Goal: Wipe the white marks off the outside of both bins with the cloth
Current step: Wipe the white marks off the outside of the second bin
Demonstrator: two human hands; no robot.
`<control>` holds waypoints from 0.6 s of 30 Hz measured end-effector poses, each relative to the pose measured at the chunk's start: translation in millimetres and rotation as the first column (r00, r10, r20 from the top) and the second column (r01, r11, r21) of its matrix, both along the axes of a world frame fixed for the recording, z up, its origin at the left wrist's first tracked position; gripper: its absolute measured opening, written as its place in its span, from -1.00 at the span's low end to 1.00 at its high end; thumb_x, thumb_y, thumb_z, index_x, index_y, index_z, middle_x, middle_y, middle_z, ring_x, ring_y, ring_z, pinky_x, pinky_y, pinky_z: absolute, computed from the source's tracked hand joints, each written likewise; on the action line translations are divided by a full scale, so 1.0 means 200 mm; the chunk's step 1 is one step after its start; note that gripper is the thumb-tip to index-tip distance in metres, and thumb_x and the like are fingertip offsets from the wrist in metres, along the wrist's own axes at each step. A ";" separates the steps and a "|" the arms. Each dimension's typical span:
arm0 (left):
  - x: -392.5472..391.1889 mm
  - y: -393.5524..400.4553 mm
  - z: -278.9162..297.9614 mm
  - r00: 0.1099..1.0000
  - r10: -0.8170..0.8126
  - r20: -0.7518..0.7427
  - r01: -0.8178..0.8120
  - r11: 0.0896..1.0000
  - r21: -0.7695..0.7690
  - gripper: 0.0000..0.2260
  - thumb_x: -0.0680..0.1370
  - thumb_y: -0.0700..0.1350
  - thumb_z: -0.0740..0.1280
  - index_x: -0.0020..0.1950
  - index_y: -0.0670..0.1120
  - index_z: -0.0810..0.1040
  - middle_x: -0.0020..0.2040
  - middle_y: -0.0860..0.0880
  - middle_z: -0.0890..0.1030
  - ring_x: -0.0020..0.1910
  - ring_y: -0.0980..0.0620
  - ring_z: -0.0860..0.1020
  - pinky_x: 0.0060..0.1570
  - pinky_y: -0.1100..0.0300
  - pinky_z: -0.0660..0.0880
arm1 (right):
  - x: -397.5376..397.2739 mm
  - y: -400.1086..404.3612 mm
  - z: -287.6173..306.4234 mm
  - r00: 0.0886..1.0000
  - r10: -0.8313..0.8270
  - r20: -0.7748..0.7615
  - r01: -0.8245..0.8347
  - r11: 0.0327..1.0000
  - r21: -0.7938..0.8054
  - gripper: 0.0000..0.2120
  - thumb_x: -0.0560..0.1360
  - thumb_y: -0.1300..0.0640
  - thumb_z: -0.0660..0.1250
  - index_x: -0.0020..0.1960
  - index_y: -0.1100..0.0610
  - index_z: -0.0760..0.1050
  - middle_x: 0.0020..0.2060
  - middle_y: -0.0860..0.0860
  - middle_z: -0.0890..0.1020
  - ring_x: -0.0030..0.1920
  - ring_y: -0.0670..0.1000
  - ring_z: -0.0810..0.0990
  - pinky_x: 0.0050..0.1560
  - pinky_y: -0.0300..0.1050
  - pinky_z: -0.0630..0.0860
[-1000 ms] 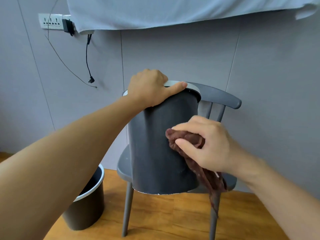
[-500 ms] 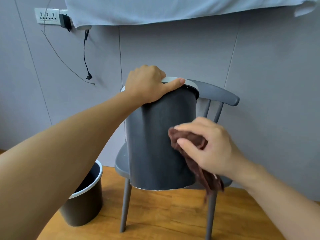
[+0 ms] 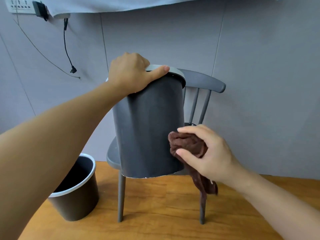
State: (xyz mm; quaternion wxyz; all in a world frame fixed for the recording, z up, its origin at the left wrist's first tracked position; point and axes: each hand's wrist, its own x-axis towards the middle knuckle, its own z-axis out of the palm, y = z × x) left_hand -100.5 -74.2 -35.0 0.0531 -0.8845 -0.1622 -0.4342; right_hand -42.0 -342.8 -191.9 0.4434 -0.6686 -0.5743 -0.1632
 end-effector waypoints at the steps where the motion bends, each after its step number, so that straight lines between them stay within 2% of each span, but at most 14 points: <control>1: 0.00 0.00 0.00 1.000 0.003 -0.001 -0.003 1.000 0.001 -0.27 0.43 0.57 0.06 -0.42 -0.12 0.19 -0.50 -0.06 0.31 -0.45 -0.08 0.33 -0.42 0.10 0.12 | 0.01 0.02 0.03 0.997 -0.062 -0.048 0.064 0.996 0.055 -0.47 0.45 -0.18 0.50 0.37 -0.08 0.52 0.15 -0.19 0.62 0.18 -0.15 0.62 0.14 -0.25 0.62; 3: 0.00 0.00 0.00 1.000 0.004 0.000 -0.004 1.000 0.005 -0.27 0.43 0.57 0.05 -0.43 -0.11 0.20 -0.50 -0.05 0.31 -0.45 -0.07 0.32 -0.42 0.11 0.13 | 0.02 0.07 0.07 0.981 -0.167 -0.096 0.178 0.976 0.126 -0.43 0.42 -0.19 0.55 0.36 -0.07 0.50 0.15 -0.14 0.60 0.17 -0.15 0.60 0.15 -0.29 0.61; 6: -0.01 -0.01 0.00 1.000 0.000 -0.005 0.000 1.000 0.000 -0.28 0.44 0.56 0.05 -0.43 -0.10 0.20 -0.50 -0.05 0.31 -0.45 -0.06 0.32 -0.40 0.11 0.15 | -0.02 0.17 0.02 0.959 -0.282 -0.027 0.283 0.953 0.108 -0.45 0.44 -0.16 0.54 0.34 -0.01 0.49 0.11 -0.04 0.47 0.13 -0.02 0.53 0.13 -0.03 0.62; 9: -0.01 -0.01 0.00 1.000 0.004 0.005 -0.004 1.000 -0.002 -0.28 0.44 0.56 0.07 -0.44 -0.10 0.18 -0.51 -0.04 0.27 -0.47 -0.05 0.29 -0.41 0.12 0.13 | -0.07 0.21 -0.07 0.942 -0.335 0.002 0.334 0.940 0.068 -0.38 0.48 -0.30 0.37 0.44 -0.07 0.37 0.14 -0.04 0.34 0.15 0.02 0.43 0.06 0.03 0.63; 12: -0.01 0.00 0.00 1.000 0.000 0.011 0.000 1.000 -0.014 -0.28 0.45 0.55 0.08 -0.43 -0.10 0.16 -0.52 -0.03 0.25 -0.47 -0.06 0.28 -0.42 0.13 0.12 | -0.07 0.20 -0.11 0.949 -0.313 0.029 0.311 0.949 0.054 -0.44 0.58 -0.24 0.12 0.54 -0.12 0.24 0.19 -0.03 0.29 0.16 0.01 0.39 0.08 0.09 0.59; 14: -0.01 0.00 0.00 1.000 -0.003 0.011 0.003 1.000 -0.013 -0.28 0.44 0.56 0.07 -0.43 -0.10 0.15 -0.52 -0.03 0.25 -0.47 -0.06 0.28 -0.42 0.12 0.14 | -0.07 0.16 -0.12 0.957 -0.290 -0.010 0.290 0.957 0.029 -0.47 0.62 -0.18 0.03 0.59 -0.24 0.16 0.20 -0.09 0.30 0.16 -0.04 0.40 0.15 0.04 0.58; 16: -0.01 0.01 -0.01 1.000 0.002 0.010 -0.002 1.000 -0.012 -0.28 0.43 0.57 0.06 -0.43 -0.10 0.16 -0.52 -0.04 0.26 -0.48 -0.06 0.29 -0.42 0.13 0.14 | -0.08 0.13 -0.12 0.970 -0.237 -0.063 0.237 0.971 0.002 -0.44 0.62 -0.15 0.14 0.61 -0.24 0.16 0.21 -0.11 0.38 0.21 -0.07 0.45 0.20 -0.11 0.60; 18: -0.02 0.01 -0.01 1.000 0.003 0.019 -0.002 1.000 -0.016 -0.28 0.43 0.57 0.06 -0.44 -0.10 0.15 -0.53 -0.03 0.26 -0.48 -0.05 0.30 -0.42 0.13 0.13 | -0.08 0.11 -0.11 0.978 -0.188 -0.090 0.192 0.981 0.037 -0.40 0.59 -0.04 0.36 0.60 -0.14 0.28 0.25 -0.11 0.49 0.28 -0.11 0.51 0.23 -0.24 0.59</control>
